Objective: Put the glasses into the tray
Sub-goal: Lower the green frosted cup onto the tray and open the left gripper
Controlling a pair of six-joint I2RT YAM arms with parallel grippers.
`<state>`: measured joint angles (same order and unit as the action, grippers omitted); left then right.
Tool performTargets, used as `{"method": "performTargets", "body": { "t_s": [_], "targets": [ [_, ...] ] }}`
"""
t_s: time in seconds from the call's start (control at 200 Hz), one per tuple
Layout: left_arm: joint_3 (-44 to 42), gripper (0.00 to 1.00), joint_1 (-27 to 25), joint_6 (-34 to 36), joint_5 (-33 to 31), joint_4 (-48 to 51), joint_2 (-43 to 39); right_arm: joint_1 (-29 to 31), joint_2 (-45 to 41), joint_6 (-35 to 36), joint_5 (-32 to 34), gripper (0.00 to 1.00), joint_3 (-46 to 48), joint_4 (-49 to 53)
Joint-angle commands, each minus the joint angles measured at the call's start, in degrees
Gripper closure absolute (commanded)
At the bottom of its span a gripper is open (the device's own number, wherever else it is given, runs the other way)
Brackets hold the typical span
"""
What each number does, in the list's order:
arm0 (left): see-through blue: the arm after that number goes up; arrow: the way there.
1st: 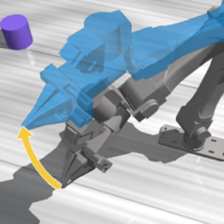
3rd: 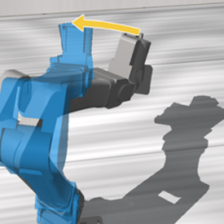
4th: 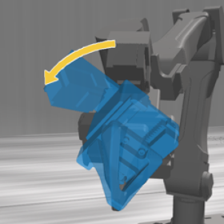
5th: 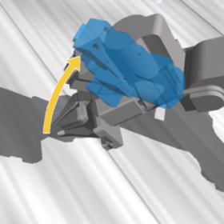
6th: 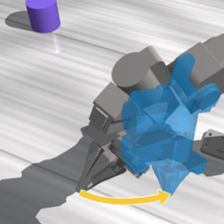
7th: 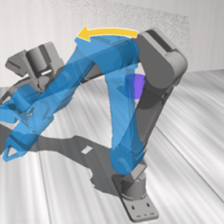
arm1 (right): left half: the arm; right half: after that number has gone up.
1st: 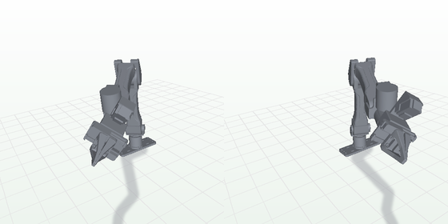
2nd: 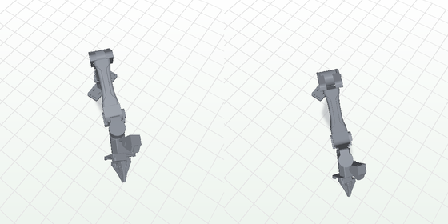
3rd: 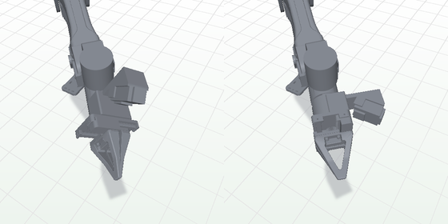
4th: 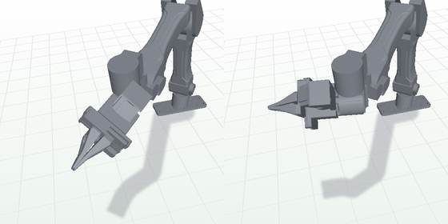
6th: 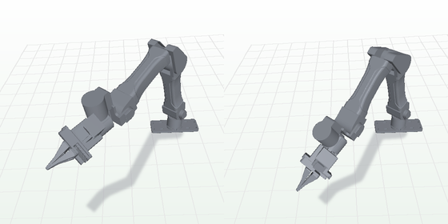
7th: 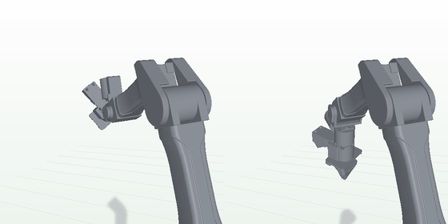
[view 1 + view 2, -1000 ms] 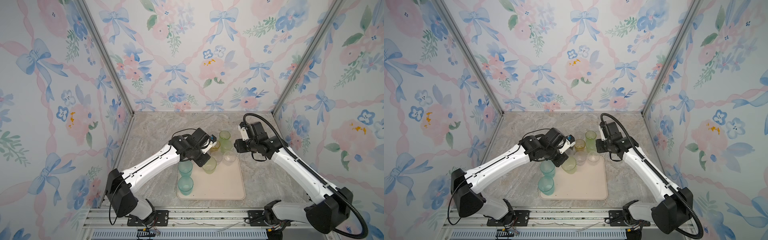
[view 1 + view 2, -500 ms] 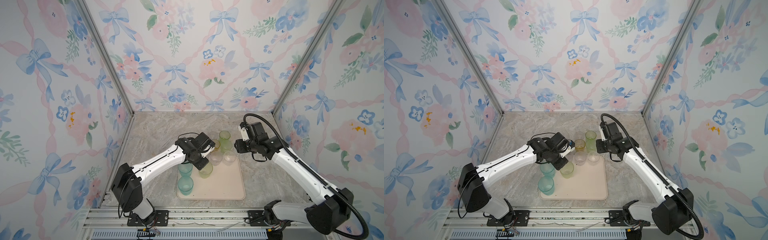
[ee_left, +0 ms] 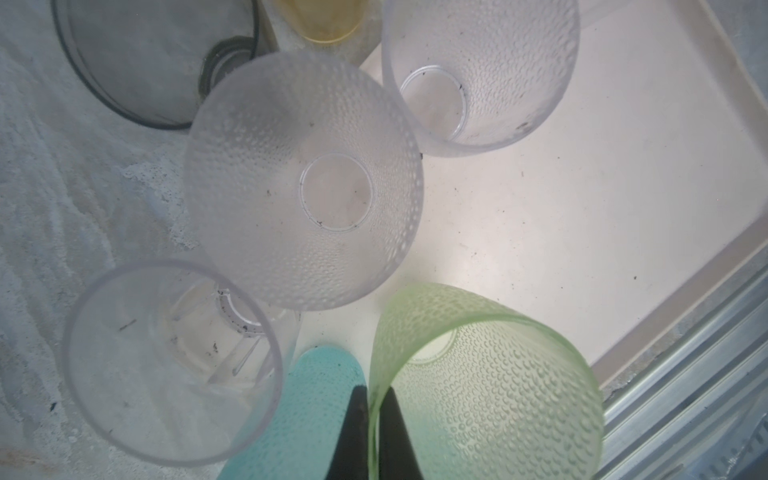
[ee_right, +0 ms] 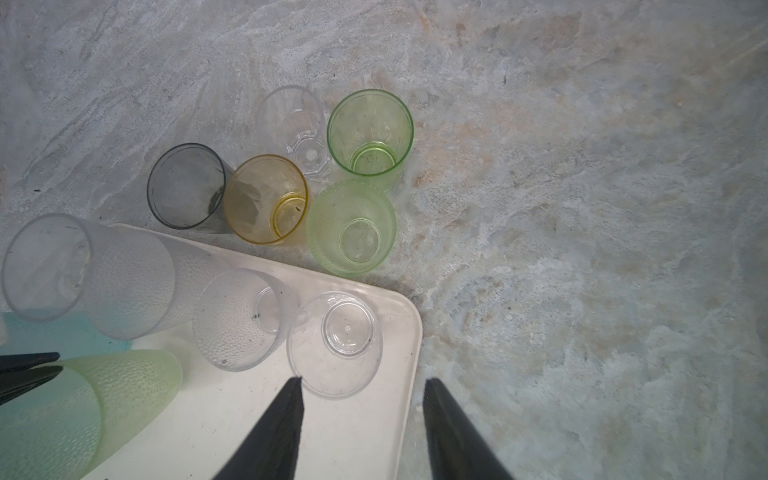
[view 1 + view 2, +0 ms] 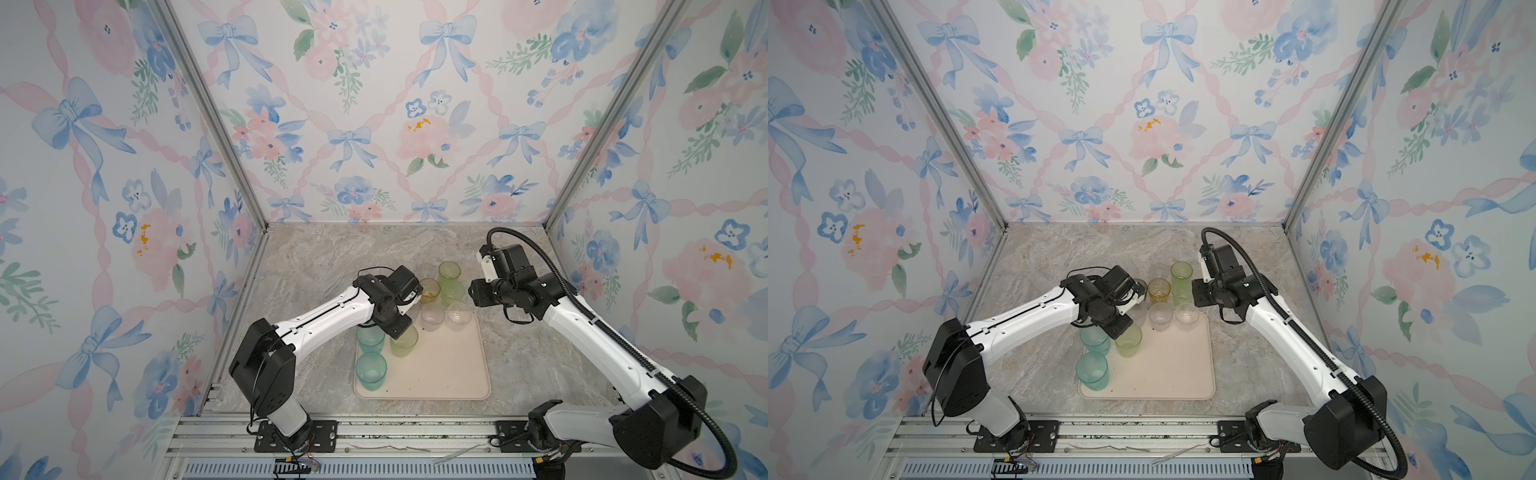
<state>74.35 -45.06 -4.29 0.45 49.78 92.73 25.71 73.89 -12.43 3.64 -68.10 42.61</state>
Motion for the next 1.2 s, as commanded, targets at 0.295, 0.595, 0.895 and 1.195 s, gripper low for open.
{"method": "performTargets", "body": {
  "t_s": [0.295,0.595,0.895,1.195],
  "targets": [
    [-1.0,1.0,1.3,0.6,0.9,-3.2,1.5,0.5,1.5,0.6,0.1,0.49,0.2,0.0],
    [-1.7,1.0,1.7,0.9,0.5,-3.4,2.2,0.5,2.0,0.7,0.3,0.49,0.1,0.0],
    [-2.1,1.0,1.9,1.0,0.5,-3.6,2.2,0.6,2.6,0.7,0.1,0.49,-0.1,0.1],
    [-2.5,0.98,2.0,0.8,-0.2,-3.6,1.1,0.5,2.5,0.6,0.1,0.49,-0.2,0.1]
  ]
}}
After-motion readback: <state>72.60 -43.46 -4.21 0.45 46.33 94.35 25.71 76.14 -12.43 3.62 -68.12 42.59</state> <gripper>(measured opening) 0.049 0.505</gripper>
